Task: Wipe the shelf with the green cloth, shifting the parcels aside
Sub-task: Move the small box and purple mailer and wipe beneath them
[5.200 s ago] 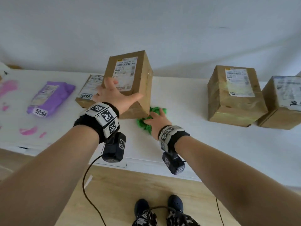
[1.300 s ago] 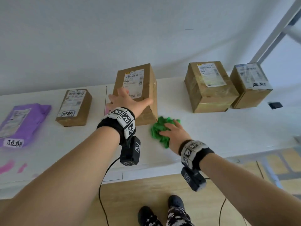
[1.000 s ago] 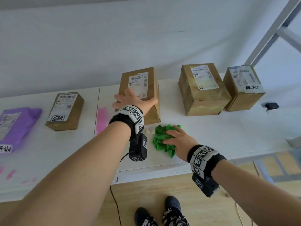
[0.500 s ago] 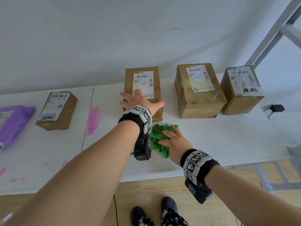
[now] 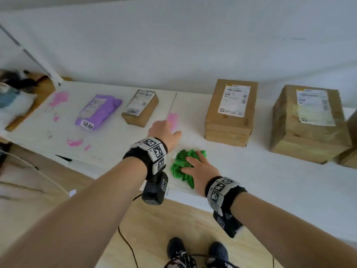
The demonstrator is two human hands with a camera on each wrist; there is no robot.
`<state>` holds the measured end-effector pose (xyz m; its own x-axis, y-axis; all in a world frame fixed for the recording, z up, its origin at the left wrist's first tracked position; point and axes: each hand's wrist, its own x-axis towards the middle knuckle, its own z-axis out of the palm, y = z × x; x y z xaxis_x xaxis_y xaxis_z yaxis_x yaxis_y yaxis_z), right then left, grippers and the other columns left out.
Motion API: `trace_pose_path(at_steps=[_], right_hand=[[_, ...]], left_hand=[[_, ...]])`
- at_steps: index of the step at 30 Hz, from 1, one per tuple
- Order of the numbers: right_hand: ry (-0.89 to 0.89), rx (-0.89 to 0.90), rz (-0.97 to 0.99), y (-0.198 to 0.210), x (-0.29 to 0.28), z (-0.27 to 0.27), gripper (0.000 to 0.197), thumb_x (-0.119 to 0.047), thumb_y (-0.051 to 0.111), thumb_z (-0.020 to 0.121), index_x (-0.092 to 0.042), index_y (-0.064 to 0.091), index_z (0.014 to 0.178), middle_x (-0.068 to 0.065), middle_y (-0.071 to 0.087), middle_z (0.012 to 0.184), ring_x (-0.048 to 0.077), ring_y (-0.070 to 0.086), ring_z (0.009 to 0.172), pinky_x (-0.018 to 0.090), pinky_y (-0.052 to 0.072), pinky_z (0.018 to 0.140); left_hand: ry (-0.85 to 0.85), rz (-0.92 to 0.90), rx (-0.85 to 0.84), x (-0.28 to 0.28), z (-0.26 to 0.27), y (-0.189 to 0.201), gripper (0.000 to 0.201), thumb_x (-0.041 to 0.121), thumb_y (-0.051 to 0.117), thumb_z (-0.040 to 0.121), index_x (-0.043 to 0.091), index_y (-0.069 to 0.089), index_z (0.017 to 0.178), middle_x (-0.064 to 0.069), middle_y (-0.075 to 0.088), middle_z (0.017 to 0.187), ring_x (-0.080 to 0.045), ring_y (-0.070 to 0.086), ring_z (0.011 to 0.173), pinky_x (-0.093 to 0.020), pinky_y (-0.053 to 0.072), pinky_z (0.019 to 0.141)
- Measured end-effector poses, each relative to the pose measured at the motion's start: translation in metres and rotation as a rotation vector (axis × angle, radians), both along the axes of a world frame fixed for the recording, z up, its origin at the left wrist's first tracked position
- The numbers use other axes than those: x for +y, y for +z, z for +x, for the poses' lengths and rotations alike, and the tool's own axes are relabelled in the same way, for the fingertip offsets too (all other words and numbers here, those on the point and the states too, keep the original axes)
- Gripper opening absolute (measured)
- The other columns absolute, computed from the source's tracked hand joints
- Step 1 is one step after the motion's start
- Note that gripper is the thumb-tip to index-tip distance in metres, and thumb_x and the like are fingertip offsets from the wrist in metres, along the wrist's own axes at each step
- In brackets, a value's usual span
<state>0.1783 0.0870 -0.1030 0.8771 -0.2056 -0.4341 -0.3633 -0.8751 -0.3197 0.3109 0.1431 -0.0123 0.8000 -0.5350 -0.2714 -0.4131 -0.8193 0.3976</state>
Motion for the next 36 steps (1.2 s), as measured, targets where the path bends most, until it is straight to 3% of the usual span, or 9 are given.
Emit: trace_pose_path(at_steps=[4, 8, 12, 17, 20, 24, 29, 33, 36], right_hand=[[-0.041, 0.008, -0.032, 0.001, -0.015, 0.038, 0.062, -0.004, 0.045, 0.091, -0.037, 0.036, 0.143, -0.005, 0.011, 0.159, 0.032, -0.005, 0.148, 0.050, 0.032, 0.114], [-0.203, 0.051, -0.053, 0.010, -0.023, 0.077, 0.068, 0.002, 0.040, 0.089, -0.035, 0.031, 0.146, -0.002, 0.009, 0.160, 0.037, -0.004, 0.147, 0.050, 0.025, 0.117], [-0.274, 0.036, -0.077, 0.007, -0.005, 0.112, 0.064, -0.004, 0.042, 0.089, -0.034, 0.034, 0.145, 0.000, 0.015, 0.159, 0.040, -0.001, 0.146, 0.048, 0.019, 0.120], [-0.256, -0.034, -0.027, -0.009, 0.060, 0.134, 0.060, -0.006, 0.043, 0.086, -0.035, 0.043, 0.139, -0.005, 0.020, 0.157, 0.032, -0.001, 0.148, 0.050, 0.025, 0.117], [-0.266, -0.041, -0.024, -0.012, 0.071, 0.136, 0.062, -0.002, 0.043, 0.087, -0.036, 0.043, 0.139, -0.006, 0.019, 0.158, 0.028, 0.000, 0.149, 0.048, 0.021, 0.120], [-0.514, -0.029, -0.051, -0.008, 0.053, 0.128, 0.063, -0.002, 0.041, 0.089, -0.038, 0.040, 0.141, -0.005, 0.015, 0.159, 0.028, 0.001, 0.149, 0.048, 0.020, 0.120], [-0.752, 0.067, -0.112, -0.002, -0.003, 0.153, 0.060, -0.009, 0.041, 0.093, -0.036, 0.031, 0.145, 0.001, 0.010, 0.159, 0.040, 0.001, 0.146, 0.054, 0.021, 0.117], [-0.709, 0.135, -0.164, 0.003, -0.047, 0.204, 0.058, -0.014, 0.044, 0.092, -0.028, 0.028, 0.147, 0.016, 0.013, 0.156, 0.045, 0.007, 0.144, 0.055, 0.009, 0.119], [-0.574, 0.139, -0.166, 0.009, -0.047, 0.240, 0.058, -0.012, 0.046, 0.091, -0.030, 0.034, 0.145, 0.013, 0.024, 0.153, 0.043, 0.014, 0.143, 0.051, 0.018, 0.119]], left_hand=[[0.137, 0.015, 0.059, 0.056, 0.032, 0.003, 0.047, 0.026, 0.052, 0.093, 0.009, 0.048, 0.137, -0.013, 0.048, 0.142, -0.029, 0.047, 0.129, -0.032, 0.036, 0.106], [0.154, 0.020, 0.067, 0.089, 0.060, -0.001, 0.044, 0.023, 0.050, 0.094, 0.011, 0.048, 0.136, -0.013, 0.050, 0.140, -0.028, 0.049, 0.128, -0.034, 0.038, 0.106], [0.096, 0.003, 0.072, 0.106, 0.094, -0.012, 0.044, 0.024, 0.050, 0.094, 0.011, 0.048, 0.136, -0.012, 0.050, 0.141, -0.026, 0.049, 0.128, -0.033, 0.038, 0.106], [-0.013, -0.005, 0.091, 0.114, 0.143, -0.028, 0.048, 0.025, 0.051, 0.093, 0.011, 0.046, 0.138, -0.013, 0.048, 0.142, -0.028, 0.048, 0.128, -0.032, 0.038, 0.104], [-0.096, -0.012, 0.076, 0.112, 0.168, -0.032, 0.049, 0.025, 0.051, 0.093, 0.010, 0.045, 0.139, -0.012, 0.047, 0.143, -0.028, 0.049, 0.127, -0.030, 0.038, 0.103], [-0.168, -0.044, 0.065, 0.104, 0.188, -0.032, 0.049, 0.026, 0.054, 0.091, 0.009, 0.048, 0.137, -0.013, 0.050, 0.141, -0.029, 0.050, 0.128, -0.032, 0.038, 0.107], [-0.224, -0.040, 0.073, 0.100, 0.201, -0.036, 0.054, 0.030, 0.059, 0.087, 0.008, 0.049, 0.136, -0.015, 0.050, 0.140, -0.031, 0.049, 0.128, -0.036, 0.038, 0.110], [-0.181, 0.018, 0.034, 0.105, 0.215, -0.036, 0.055, 0.032, 0.057, 0.090, 0.009, 0.044, 0.137, -0.015, 0.046, 0.141, -0.031, 0.046, 0.129, -0.037, 0.035, 0.108], [-0.144, 0.034, 0.029, 0.099, 0.219, -0.027, 0.052, 0.033, 0.056, 0.091, 0.005, 0.045, 0.134, -0.015, 0.051, 0.135, -0.032, 0.050, 0.124, -0.037, 0.040, 0.101]])
